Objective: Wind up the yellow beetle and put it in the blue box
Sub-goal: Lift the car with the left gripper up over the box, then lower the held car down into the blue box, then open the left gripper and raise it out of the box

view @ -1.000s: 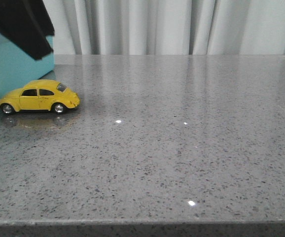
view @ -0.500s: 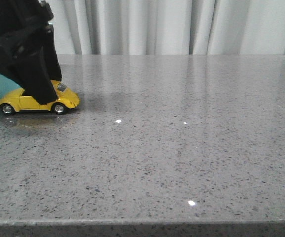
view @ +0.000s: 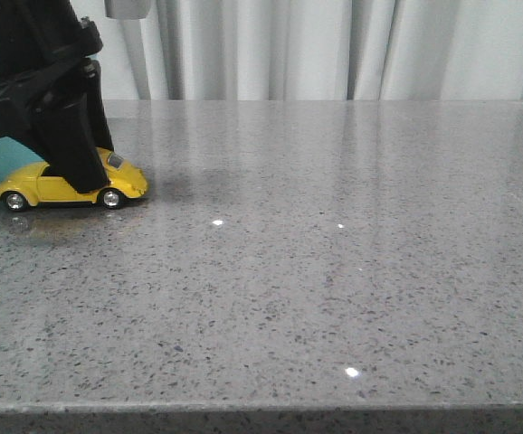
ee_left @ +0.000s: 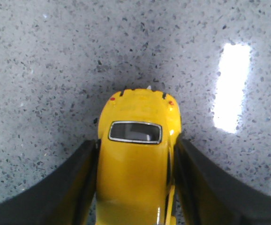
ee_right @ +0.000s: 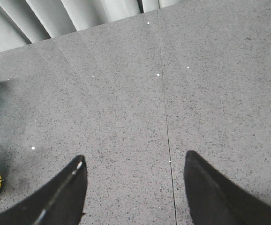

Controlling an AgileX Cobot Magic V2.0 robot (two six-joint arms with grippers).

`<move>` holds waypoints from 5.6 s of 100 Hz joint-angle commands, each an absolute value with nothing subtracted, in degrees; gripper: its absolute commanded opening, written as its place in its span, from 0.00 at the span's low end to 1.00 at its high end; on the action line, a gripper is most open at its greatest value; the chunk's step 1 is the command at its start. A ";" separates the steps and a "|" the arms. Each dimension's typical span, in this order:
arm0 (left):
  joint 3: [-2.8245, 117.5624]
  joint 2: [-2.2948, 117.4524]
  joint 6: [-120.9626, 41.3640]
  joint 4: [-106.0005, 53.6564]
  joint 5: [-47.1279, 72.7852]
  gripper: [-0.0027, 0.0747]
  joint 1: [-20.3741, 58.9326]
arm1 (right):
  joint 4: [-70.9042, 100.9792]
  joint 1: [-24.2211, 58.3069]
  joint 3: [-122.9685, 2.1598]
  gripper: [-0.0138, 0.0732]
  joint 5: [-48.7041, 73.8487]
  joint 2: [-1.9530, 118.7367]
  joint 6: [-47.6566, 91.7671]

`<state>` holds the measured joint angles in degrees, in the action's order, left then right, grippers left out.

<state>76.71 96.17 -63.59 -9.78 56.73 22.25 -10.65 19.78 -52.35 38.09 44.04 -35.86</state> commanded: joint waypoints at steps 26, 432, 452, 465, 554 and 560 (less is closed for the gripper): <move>89.08 92.95 -56.57 -10.72 57.39 0.29 22.74 | -11.25 19.74 -53.86 0.68 33.83 43.60 -35.28; 38.91 31.08 -9.11 -5.56 24.86 0.01 -0.19 | -26.57 19.68 -26.65 0.09 21.77 14.89 -35.23; 36.14 24.36 -9.11 -7.08 25.23 0.01 -0.19 | -27.18 19.68 -24.00 0.09 18.69 10.74 -35.23; 34.38 20.26 -9.11 -7.80 25.23 0.01 -0.19 | -27.99 19.68 -23.43 0.09 18.12 8.41 -35.23; 23.89 5.21 -9.11 -7.80 24.95 0.01 -0.19 | -33.69 19.68 -19.87 0.09 19.52 -0.38 -35.23; 23.89 5.21 -9.11 -7.80 24.95 0.01 -0.19 | -33.69 19.68 -19.87 0.09 19.52 -0.38 -35.23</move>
